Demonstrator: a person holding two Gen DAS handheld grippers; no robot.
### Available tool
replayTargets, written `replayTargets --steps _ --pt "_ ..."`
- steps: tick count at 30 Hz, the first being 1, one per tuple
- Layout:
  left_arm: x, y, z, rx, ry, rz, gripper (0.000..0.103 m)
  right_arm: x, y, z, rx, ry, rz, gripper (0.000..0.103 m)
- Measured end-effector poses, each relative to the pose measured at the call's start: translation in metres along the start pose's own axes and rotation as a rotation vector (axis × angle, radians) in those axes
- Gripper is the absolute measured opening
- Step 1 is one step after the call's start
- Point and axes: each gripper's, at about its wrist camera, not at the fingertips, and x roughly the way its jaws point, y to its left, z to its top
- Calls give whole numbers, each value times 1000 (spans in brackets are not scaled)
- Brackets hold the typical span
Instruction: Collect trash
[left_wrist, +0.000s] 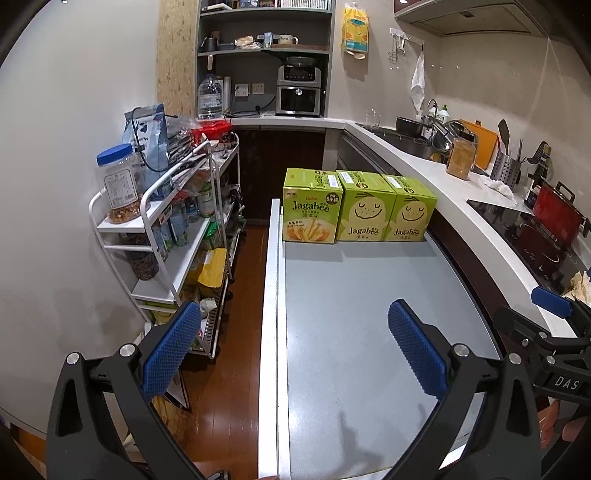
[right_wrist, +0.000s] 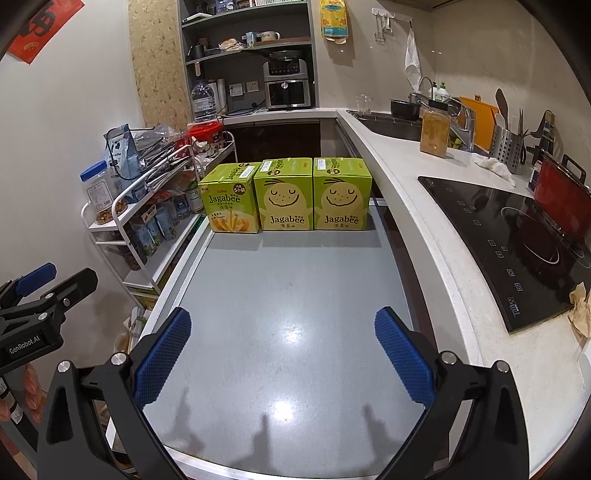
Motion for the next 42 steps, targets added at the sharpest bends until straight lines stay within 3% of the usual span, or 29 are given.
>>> replayTargets --steps 6,17,42 --pt "0 3 2 -21 0 -5 102 1 -1 1 11 -2 2 98" --pt "4 -5 2 30 13 24 102 4 2 4 -3 5 6 98" --pt "22 3 9 -2 37 24 102 11 11 5 -8 15 3 98"
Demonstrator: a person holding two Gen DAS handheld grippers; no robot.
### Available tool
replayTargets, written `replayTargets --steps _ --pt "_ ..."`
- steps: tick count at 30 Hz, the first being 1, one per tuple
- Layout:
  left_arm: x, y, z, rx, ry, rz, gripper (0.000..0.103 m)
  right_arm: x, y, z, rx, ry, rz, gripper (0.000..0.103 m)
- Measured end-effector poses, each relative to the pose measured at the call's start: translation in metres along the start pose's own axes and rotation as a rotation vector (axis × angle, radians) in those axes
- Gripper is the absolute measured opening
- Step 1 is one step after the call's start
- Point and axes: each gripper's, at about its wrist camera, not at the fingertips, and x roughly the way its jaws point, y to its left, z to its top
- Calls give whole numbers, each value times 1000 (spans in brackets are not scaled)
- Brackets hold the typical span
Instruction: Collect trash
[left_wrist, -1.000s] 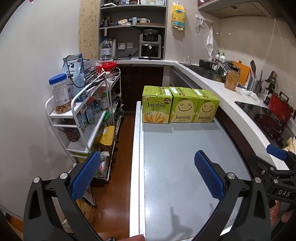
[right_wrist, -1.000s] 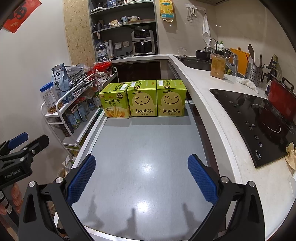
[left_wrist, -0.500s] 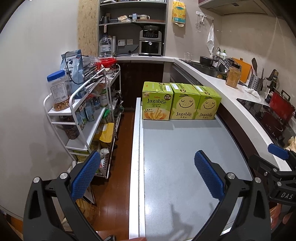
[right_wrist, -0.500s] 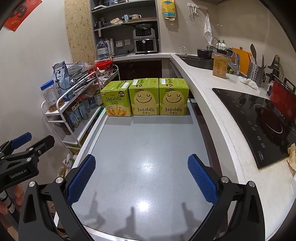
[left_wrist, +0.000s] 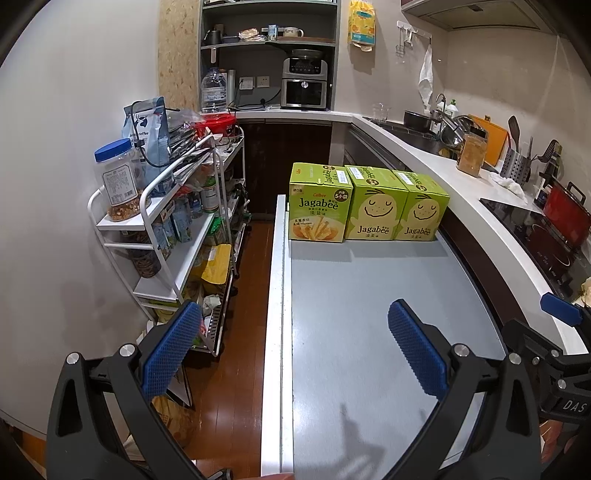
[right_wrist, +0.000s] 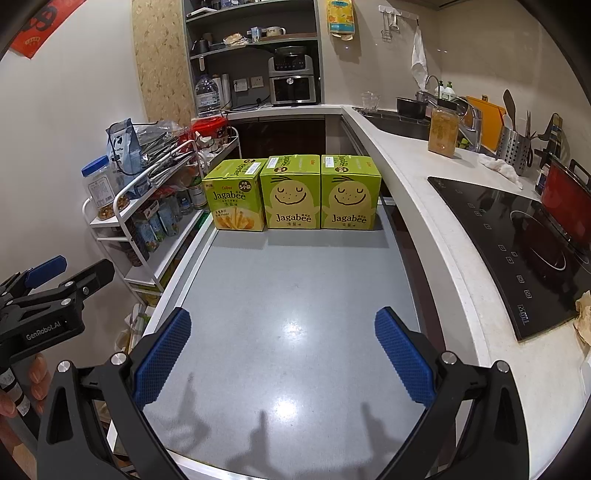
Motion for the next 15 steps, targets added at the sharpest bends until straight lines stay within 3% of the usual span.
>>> replayTargets --steps 9,15 --pt "1 -1 1 3 7 24 102 1 0 0 3 4 3 98" --pt "-2 -2 2 -10 5 -20 102 2 1 1 -1 11 6 98"
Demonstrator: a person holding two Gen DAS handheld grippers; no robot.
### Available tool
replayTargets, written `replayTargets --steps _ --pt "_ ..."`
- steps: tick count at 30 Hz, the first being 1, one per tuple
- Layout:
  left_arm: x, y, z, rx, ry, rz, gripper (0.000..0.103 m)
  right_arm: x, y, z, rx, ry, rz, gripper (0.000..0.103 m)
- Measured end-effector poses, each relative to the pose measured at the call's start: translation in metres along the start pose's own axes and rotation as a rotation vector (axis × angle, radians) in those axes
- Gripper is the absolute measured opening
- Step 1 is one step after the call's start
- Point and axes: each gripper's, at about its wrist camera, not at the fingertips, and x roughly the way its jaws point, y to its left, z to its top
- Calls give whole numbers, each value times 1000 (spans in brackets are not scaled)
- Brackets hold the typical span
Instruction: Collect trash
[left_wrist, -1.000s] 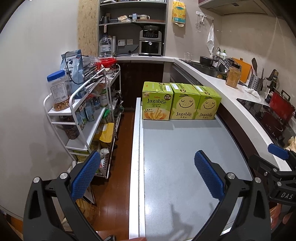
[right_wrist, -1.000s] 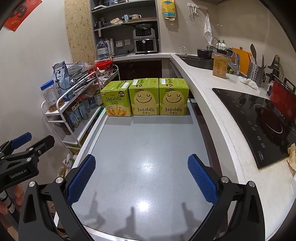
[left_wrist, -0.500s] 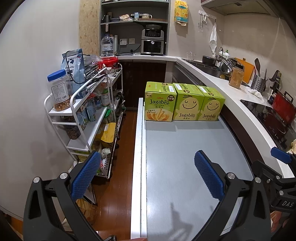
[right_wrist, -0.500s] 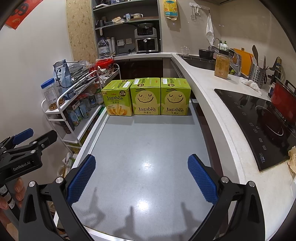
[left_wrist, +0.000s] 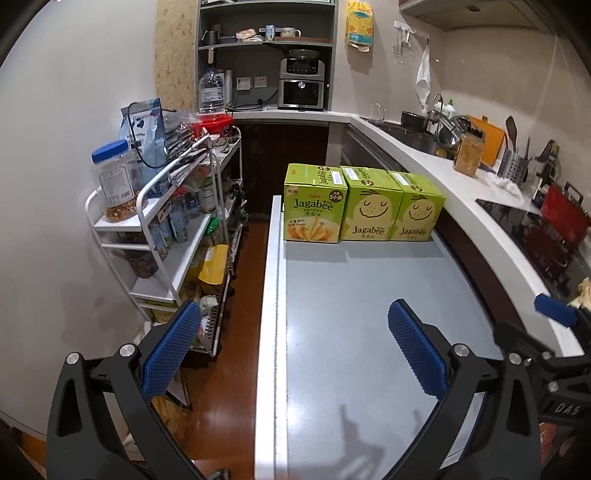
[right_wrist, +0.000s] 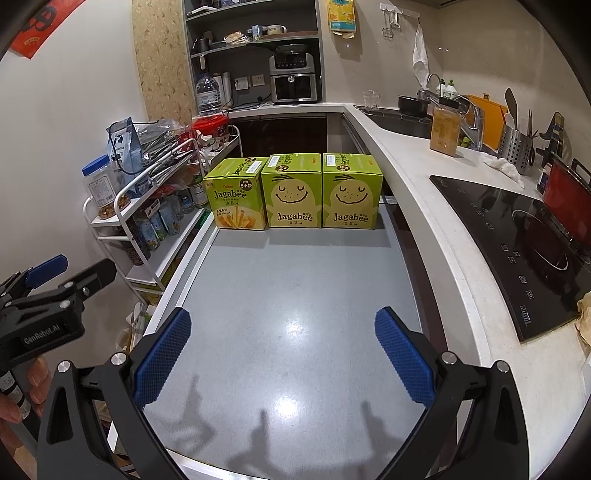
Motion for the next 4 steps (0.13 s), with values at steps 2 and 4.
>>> replayTargets --steps 2,4 --pt "-1 2 1 -5 12 -7 102 0 0 1 -3 2 0 98" --pt "-3 2 1 -1 11 2 102 -1 -1 2 -2 0 -4 98"
